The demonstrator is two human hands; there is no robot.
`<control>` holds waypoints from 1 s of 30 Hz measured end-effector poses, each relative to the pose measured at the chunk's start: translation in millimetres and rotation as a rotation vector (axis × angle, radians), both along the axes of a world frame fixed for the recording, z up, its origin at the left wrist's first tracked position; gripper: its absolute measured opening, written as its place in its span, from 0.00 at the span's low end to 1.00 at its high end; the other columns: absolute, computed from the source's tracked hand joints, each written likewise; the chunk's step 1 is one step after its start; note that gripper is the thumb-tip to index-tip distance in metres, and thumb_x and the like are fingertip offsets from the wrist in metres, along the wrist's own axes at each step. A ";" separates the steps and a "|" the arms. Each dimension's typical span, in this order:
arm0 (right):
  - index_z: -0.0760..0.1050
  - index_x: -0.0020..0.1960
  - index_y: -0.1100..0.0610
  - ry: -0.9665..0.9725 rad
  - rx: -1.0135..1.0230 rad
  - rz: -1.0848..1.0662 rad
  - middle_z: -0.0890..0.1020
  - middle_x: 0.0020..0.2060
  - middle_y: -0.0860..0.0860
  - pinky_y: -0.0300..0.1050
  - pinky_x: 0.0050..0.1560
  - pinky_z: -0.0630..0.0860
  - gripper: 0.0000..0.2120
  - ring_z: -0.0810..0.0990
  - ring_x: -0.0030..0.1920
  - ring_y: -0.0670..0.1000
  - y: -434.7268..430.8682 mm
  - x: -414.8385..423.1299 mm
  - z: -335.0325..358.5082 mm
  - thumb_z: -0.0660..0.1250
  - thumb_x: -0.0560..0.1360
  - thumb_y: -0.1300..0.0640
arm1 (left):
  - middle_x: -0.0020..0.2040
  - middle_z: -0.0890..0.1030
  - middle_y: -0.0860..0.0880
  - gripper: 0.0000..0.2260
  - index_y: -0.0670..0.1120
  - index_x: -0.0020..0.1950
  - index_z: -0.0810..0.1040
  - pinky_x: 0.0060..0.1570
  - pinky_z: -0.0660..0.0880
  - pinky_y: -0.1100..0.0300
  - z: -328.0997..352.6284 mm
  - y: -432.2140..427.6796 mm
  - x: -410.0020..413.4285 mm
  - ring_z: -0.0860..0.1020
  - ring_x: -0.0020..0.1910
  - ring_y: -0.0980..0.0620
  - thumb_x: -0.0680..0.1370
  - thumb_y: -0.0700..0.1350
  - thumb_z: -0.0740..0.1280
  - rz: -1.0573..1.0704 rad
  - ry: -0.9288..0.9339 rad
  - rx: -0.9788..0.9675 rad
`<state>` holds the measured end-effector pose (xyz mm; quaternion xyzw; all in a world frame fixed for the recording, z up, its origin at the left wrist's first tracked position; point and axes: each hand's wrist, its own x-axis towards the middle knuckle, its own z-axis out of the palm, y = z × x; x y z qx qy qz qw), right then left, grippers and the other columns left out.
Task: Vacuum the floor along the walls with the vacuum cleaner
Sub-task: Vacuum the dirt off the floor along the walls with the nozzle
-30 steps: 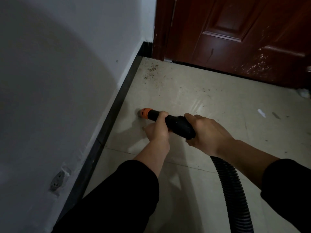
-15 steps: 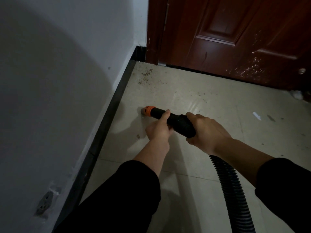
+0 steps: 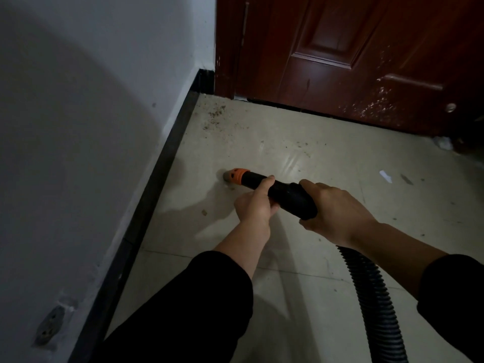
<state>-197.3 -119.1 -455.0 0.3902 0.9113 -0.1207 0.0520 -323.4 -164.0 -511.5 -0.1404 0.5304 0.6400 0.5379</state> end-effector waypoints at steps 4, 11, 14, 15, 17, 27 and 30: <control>0.69 0.57 0.52 -0.017 0.010 0.002 0.75 0.41 0.49 0.43 0.37 0.75 0.18 0.76 0.38 0.50 -3.5 16.2 2.9 0.72 0.71 0.57 | 0.52 0.83 0.40 0.18 0.39 0.58 0.77 0.41 0.83 0.58 2.0 -3.2 11.2 0.84 0.49 0.47 0.73 0.44 0.76 -0.051 -0.007 -0.009; 0.69 0.60 0.51 -0.034 -0.012 0.027 0.77 0.45 0.50 0.47 0.44 0.78 0.20 0.78 0.42 0.51 -5.9 34.3 7.5 0.72 0.71 0.55 | 0.51 0.84 0.42 0.19 0.39 0.62 0.76 0.33 0.81 0.62 9.6 -9.7 17.8 0.84 0.46 0.49 0.74 0.46 0.72 -0.199 -0.029 -0.028; 0.69 0.58 0.51 -0.021 -0.033 0.045 0.77 0.44 0.49 0.48 0.44 0.78 0.19 0.78 0.42 0.50 -6.1 39.3 8.8 0.72 0.71 0.54 | 0.51 0.84 0.42 0.19 0.40 0.62 0.76 0.33 0.81 0.63 14.3 -15.2 19.2 0.84 0.47 0.50 0.74 0.47 0.70 -0.248 -0.030 -0.023; 0.69 0.58 0.51 -0.017 -0.043 0.054 0.77 0.43 0.48 0.48 0.43 0.78 0.19 0.77 0.42 0.49 -6.5 40.7 9.0 0.73 0.71 0.54 | 0.51 0.84 0.42 0.18 0.40 0.61 0.77 0.34 0.81 0.62 14.9 -16.9 19.5 0.84 0.47 0.50 0.74 0.47 0.69 -0.257 -0.028 -0.024; 0.69 0.57 0.50 -0.014 -0.059 0.079 0.77 0.42 0.47 0.46 0.43 0.78 0.19 0.77 0.41 0.48 -7.9 43.5 9.1 0.73 0.70 0.54 | 0.51 0.84 0.42 0.16 0.40 0.59 0.78 0.36 0.81 0.62 17.3 -21.6 21.1 0.83 0.45 0.50 0.75 0.47 0.68 -0.270 -0.033 -0.036; 0.70 0.56 0.49 0.004 -0.120 0.162 0.77 0.41 0.45 0.45 0.41 0.77 0.18 0.77 0.40 0.46 -19.7 51.2 10.8 0.73 0.70 0.54 | 0.42 0.78 0.43 0.08 0.41 0.46 0.74 0.40 0.79 0.59 24.2 -48.0 21.2 0.79 0.41 0.49 0.77 0.46 0.65 -0.310 -0.038 -0.052; 0.70 0.56 0.50 0.004 -0.111 0.179 0.77 0.42 0.46 0.46 0.42 0.78 0.18 0.77 0.40 0.48 -22.9 46.8 10.0 0.73 0.70 0.54 | 0.43 0.78 0.43 0.08 0.41 0.47 0.74 0.41 0.79 0.58 25.9 -53.8 18.1 0.79 0.41 0.48 0.77 0.45 0.65 -0.299 -0.041 -0.063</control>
